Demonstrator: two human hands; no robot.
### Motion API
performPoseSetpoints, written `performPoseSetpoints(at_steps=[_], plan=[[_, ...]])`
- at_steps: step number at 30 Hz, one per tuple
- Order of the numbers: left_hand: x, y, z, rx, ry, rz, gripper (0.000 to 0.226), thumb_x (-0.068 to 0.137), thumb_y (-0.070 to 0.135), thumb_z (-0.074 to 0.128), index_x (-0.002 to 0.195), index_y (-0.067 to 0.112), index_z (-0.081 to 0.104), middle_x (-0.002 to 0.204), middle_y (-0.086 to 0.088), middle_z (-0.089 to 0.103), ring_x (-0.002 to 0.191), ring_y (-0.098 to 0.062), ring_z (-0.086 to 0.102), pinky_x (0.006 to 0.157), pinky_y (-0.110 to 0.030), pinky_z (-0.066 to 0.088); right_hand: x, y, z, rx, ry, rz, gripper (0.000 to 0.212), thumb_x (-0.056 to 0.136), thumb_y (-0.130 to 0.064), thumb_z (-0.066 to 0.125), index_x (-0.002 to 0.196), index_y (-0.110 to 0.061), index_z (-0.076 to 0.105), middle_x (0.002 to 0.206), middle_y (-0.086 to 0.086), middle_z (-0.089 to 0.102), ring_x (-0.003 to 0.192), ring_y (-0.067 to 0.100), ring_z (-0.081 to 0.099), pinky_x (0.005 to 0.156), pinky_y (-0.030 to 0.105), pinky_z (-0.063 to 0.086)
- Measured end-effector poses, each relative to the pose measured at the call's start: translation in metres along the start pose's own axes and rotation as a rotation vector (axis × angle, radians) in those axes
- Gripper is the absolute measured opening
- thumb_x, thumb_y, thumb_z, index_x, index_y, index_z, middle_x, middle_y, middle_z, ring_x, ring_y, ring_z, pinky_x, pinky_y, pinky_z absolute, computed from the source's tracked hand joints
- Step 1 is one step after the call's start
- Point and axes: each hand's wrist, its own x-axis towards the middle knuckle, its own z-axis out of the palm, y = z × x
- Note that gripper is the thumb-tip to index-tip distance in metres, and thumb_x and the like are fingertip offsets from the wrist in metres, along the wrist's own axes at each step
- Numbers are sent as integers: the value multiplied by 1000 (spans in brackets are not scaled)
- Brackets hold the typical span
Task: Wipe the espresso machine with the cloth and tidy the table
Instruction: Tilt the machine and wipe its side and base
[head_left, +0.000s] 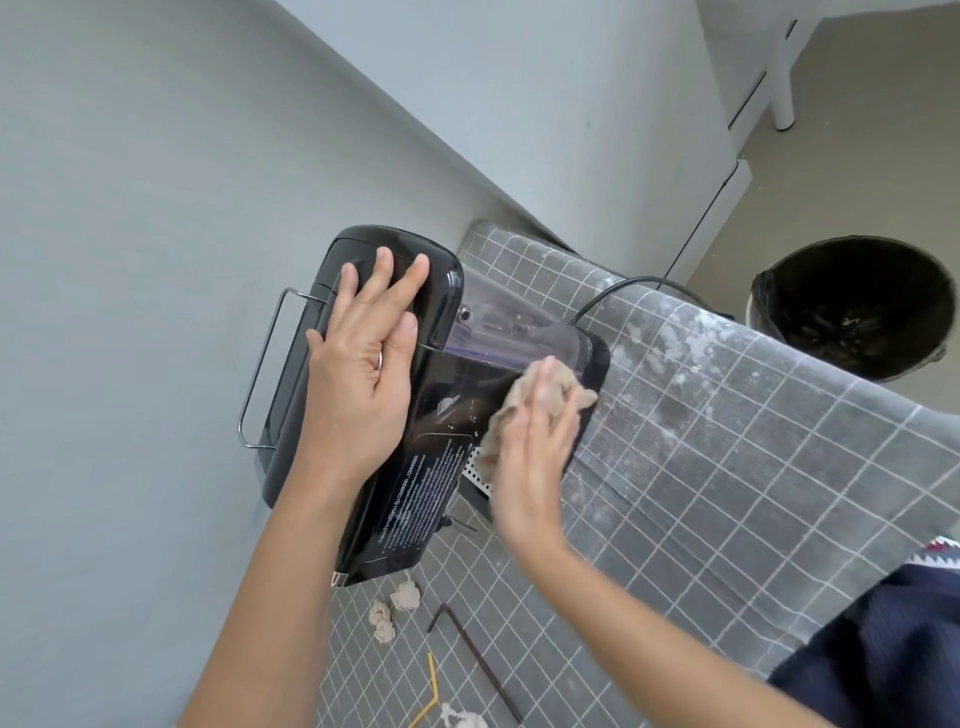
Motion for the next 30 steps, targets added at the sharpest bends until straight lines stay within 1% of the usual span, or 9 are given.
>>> performPoseSetpoints(at_steps=[3, 8, 12, 16, 22, 25, 27, 28, 30], plan=[[-1, 1, -2, -37, -17, -23, 37, 98, 45, 35, 132, 58, 39, 151, 23, 30, 148, -3, 9, 117, -61, 11, -27, -31, 23, -35, -3, -249, 55, 87, -75, 4, 141, -68, -3, 157, -13, -36, 146, 23, -33, 114, 57, -8], [-2, 3, -3, -64, -31, -55, 36, 101, 45, 26, 133, 55, 40, 154, 21, 28, 147, 1, 7, 119, -57, 6, 15, -2, 18, -137, 158, -407, 55, 98, -61, 9, 152, -49, 7, 166, 6, -8, 152, 24, -15, 121, 59, -1], [-4, 4, -3, -72, -35, -71, 38, 102, 43, 25, 135, 51, 42, 154, 22, 28, 147, 2, 5, 119, -56, 4, -13, 25, 21, -191, 38, -353, 54, 102, -52, 12, 153, -45, -5, 162, 4, -27, 150, 26, -25, 118, 66, 1], [-3, 5, -8, -127, -89, -118, 47, 100, 48, 13, 137, 48, 43, 154, 27, 24, 145, 7, 1, 119, -52, -4, -18, 3, 25, -311, -23, -751, 51, 104, -42, 23, 153, -27, 17, 162, 21, -8, 149, 46, -12, 119, 64, -1], [-5, 7, -9, -55, -142, -108, 47, 103, 42, 10, 143, 46, 35, 156, 28, 15, 145, 7, -7, 118, -50, -13, 36, -17, 8, -195, 130, -422, 51, 105, -40, 22, 155, -33, 17, 167, 6, -1, 154, 23, -8, 124, 50, 1], [-4, 6, -10, -29, -139, -81, 43, 103, 42, 17, 143, 46, 34, 157, 25, 14, 146, 4, -7, 117, -50, -14, 18, 8, -11, -196, 11, -478, 42, 106, -28, 35, 146, -22, 43, 162, 4, 23, 152, 26, 16, 123, 37, 13], [-4, 8, -10, -31, -146, -75, 40, 103, 41, 22, 141, 48, 33, 157, 24, 14, 146, 3, -7, 115, -49, -14, 10, 17, -36, -104, -40, -502, 25, 105, -17, 42, 119, -14, 62, 128, 3, 61, 120, 34, 58, 107, 39, 43], [-4, 9, -9, -36, -147, -74, 40, 103, 41, 23, 141, 48, 33, 158, 24, 14, 147, 2, -7, 115, -48, -13, 9, 15, -51, -40, -75, -447, 21, 106, -18, 40, 109, -17, 61, 103, 4, 69, 93, 34, 68, 87, 43, 55], [-5, 10, -9, -39, -148, -73, 39, 103, 40, 24, 140, 49, 33, 158, 23, 14, 147, 2, -7, 115, -47, -13, 12, 4, -78, 91, -227, -282, 24, 107, -24, 34, 97, -23, 56, 78, 10, 66, 64, 27, 65, 62, 40, 54]])
